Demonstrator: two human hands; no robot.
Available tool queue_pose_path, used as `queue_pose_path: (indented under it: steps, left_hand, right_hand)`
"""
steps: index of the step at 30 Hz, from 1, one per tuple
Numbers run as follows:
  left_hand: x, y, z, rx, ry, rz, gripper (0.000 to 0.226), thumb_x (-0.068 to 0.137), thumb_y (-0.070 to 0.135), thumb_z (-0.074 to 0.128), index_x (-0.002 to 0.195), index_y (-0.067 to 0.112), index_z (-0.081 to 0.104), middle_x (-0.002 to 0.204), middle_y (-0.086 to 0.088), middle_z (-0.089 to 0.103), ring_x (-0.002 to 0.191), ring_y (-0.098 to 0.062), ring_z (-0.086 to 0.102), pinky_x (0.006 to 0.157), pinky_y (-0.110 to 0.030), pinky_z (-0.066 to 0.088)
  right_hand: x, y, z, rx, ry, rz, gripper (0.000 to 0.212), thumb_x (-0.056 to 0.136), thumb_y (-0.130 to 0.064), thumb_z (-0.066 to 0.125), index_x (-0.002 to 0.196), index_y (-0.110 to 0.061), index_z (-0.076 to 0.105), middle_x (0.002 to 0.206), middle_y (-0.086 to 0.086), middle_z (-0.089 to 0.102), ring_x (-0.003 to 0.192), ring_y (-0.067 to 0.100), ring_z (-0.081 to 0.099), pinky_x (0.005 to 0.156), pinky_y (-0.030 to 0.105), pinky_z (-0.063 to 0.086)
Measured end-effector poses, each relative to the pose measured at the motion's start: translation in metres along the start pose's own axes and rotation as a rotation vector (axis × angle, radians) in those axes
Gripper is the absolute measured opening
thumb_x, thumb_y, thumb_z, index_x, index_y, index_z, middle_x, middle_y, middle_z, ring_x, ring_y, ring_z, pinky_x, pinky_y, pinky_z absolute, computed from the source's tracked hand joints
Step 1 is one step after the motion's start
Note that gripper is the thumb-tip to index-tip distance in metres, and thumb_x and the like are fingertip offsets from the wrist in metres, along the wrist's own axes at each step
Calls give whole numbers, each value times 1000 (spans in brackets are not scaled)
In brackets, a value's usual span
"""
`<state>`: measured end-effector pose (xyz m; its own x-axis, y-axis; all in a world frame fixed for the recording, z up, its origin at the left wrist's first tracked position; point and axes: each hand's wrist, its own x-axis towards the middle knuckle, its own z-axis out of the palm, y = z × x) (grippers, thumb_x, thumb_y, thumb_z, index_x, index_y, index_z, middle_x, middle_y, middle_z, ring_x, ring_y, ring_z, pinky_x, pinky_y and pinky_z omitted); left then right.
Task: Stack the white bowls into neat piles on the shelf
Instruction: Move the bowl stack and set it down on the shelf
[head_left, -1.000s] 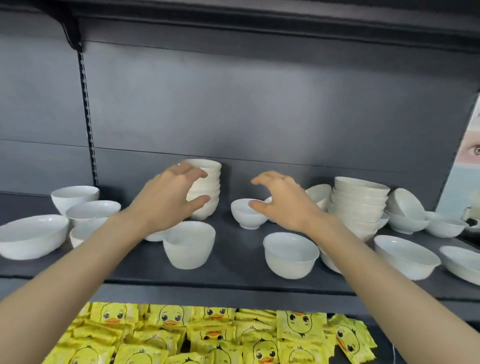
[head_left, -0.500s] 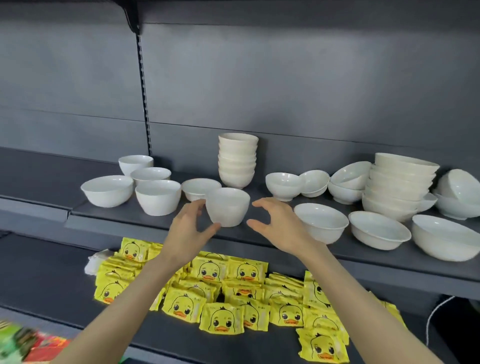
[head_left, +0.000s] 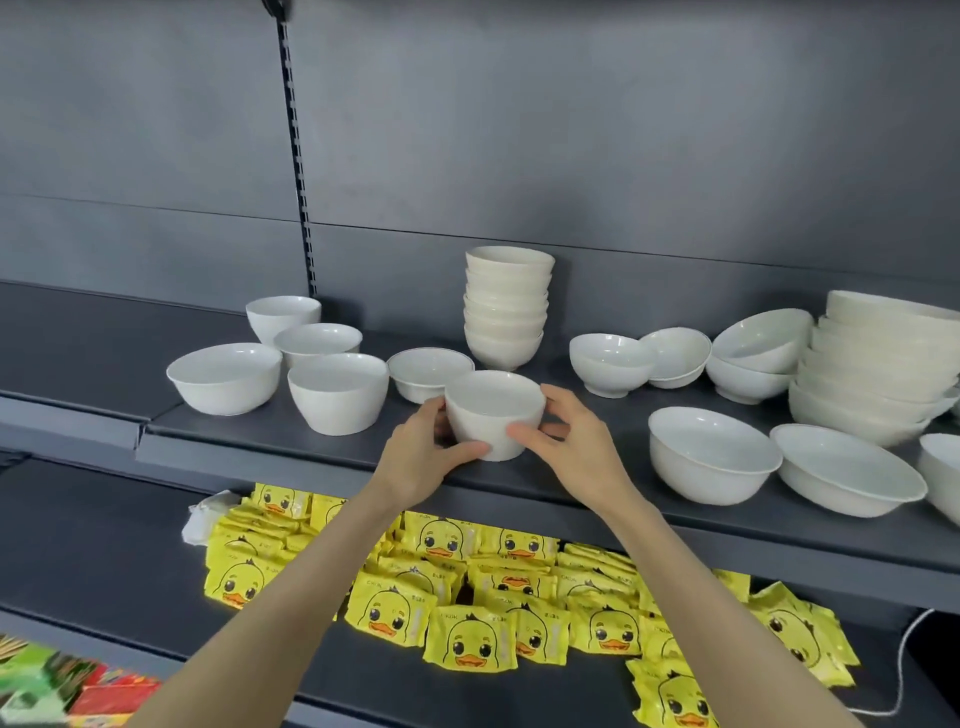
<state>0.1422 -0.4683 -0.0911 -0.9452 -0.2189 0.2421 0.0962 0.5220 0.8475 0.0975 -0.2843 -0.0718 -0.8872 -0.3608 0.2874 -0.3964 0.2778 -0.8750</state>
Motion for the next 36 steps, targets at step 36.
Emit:
queue_pose_path:
  steps: [36]
  left_hand:
    - [23, -80, -134, 44, 245, 216, 84, 72, 56, 58, 141, 12, 38, 129, -5, 43, 115, -10, 40, 93, 4, 25]
  right_hand:
    - [67, -55, 164, 224, 87, -38, 54, 91, -13, 61, 141, -19, 41, 130, -2, 56, 116, 2, 53, 77, -1, 41]
